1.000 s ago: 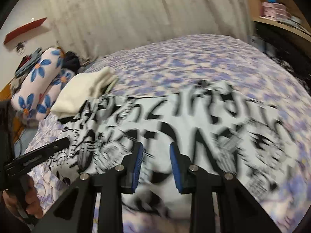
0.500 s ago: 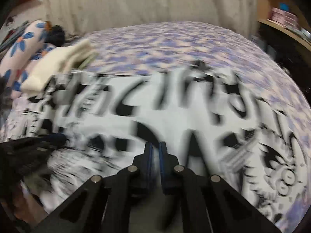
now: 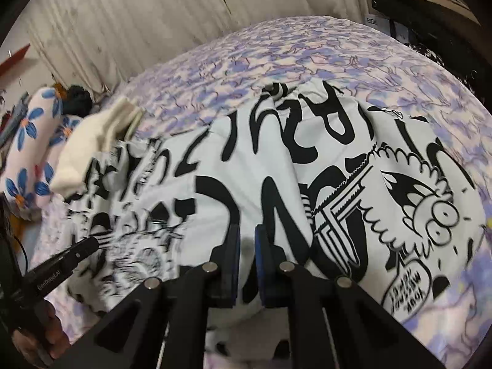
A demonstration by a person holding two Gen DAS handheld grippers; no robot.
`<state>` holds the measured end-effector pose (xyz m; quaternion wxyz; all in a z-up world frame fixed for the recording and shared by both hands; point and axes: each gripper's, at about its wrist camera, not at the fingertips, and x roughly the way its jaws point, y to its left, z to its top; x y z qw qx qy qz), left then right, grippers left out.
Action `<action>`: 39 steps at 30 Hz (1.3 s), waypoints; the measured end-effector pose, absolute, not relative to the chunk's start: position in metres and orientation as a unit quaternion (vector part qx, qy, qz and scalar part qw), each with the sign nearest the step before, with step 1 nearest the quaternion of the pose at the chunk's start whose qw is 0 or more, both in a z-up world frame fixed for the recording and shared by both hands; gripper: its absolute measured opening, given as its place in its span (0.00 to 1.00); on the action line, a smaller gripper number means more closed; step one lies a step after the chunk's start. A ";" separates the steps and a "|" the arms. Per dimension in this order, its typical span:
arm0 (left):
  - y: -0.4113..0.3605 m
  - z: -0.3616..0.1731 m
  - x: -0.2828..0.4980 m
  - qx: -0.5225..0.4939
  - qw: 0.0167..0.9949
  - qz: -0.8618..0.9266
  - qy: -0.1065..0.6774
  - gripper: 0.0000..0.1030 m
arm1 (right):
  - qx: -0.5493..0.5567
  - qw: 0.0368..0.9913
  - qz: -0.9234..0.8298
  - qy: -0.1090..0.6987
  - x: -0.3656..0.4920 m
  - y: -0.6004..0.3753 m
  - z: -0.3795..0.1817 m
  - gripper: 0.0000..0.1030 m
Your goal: Fold large clothes
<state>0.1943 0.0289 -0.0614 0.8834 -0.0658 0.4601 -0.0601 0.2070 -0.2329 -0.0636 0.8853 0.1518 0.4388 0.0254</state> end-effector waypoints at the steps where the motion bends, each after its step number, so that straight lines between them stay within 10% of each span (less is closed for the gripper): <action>1: 0.031 -0.057 0.190 -0.068 0.884 -0.058 0.459 0.18 | 0.156 0.886 0.027 0.435 0.201 -0.233 -0.058 0.09; 26: 0.078 0.005 0.057 -0.109 0.895 -0.086 0.424 0.25 | 0.127 0.903 0.085 0.403 0.100 -0.178 -0.003 0.10; 30: 0.085 -0.002 0.052 -0.109 0.901 -0.066 0.415 0.54 | 0.120 0.899 0.098 0.410 0.101 -0.168 -0.006 0.10; 39: 0.118 -0.044 0.064 -0.185 0.879 -0.053 0.437 0.54 | 0.083 0.894 0.094 0.431 0.114 -0.144 -0.020 0.10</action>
